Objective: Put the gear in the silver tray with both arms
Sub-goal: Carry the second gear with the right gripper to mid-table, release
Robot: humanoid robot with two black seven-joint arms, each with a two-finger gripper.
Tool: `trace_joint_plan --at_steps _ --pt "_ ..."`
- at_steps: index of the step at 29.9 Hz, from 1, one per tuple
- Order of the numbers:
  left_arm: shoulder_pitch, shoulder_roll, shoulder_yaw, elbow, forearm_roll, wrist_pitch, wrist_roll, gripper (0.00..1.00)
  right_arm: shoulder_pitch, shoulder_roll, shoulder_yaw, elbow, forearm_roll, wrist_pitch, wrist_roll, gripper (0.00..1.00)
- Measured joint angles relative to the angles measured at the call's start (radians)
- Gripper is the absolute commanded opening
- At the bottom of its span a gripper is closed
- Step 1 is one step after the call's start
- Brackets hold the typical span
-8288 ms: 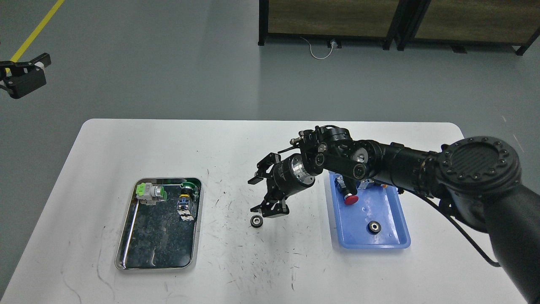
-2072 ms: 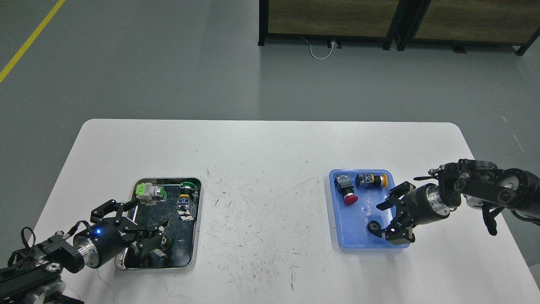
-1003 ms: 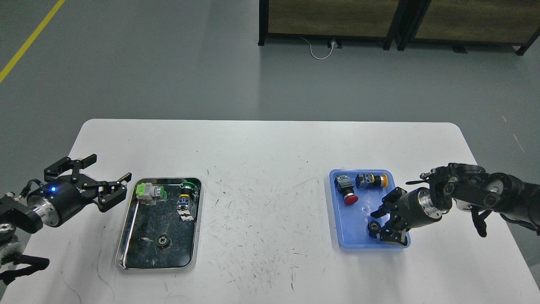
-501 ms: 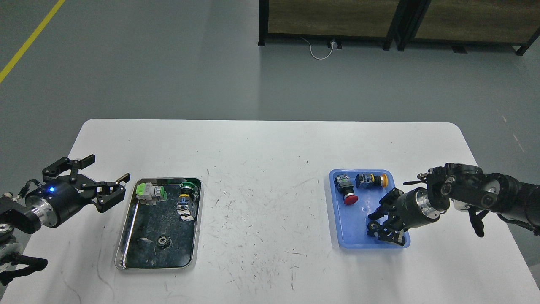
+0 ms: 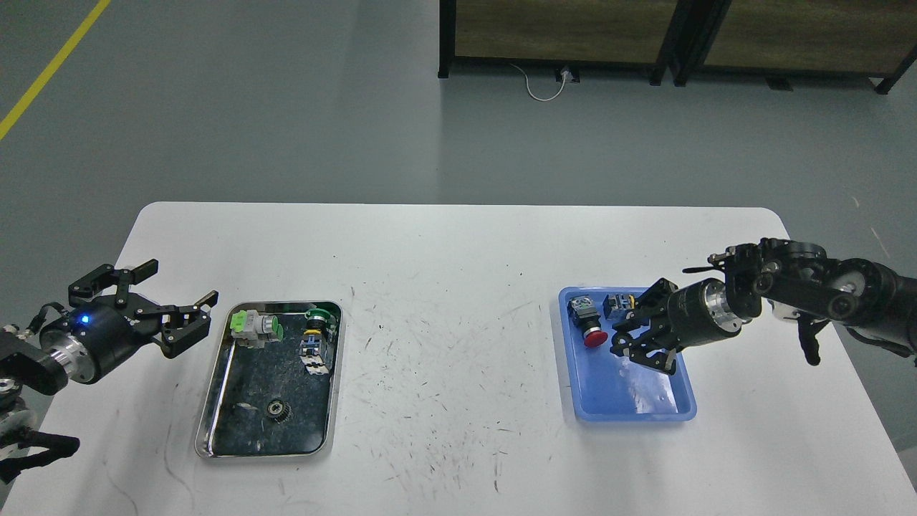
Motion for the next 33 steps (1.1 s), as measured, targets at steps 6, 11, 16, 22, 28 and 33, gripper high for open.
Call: trace_joint_plan --at_steps 6,11,16,22,28,33 --pt "-0.017 0.001 -0.001 0.002 -0.001 0.006 0.001 0.97 0.149 0.062 -0.011 0.032 0.015 0.0 0.009 0.27" --pt "-0.051 0.018 -0.002 0.012 -0.004 0.021 0.026 0.97 0.227 0.169 -0.04 0.036 0.03 0.0 0.012 0.27" --pt "-0.095 0.036 -0.002 0.027 -0.041 0.023 0.039 0.97 0.266 0.303 -0.085 0.033 0.041 0.0 0.013 0.27" --pt "-0.127 0.04 0.013 0.049 -0.057 0.022 0.044 0.97 0.277 0.431 -0.125 0.025 0.041 0.0 0.019 0.27" --pt "-0.126 0.046 0.016 0.051 -0.058 0.022 0.044 0.97 0.275 0.495 -0.15 0.017 0.041 0.0 0.027 0.27" --pt "-0.126 0.053 0.011 0.052 -0.06 0.023 0.044 0.97 0.268 0.568 -0.179 -0.006 0.041 0.0 0.036 0.28"
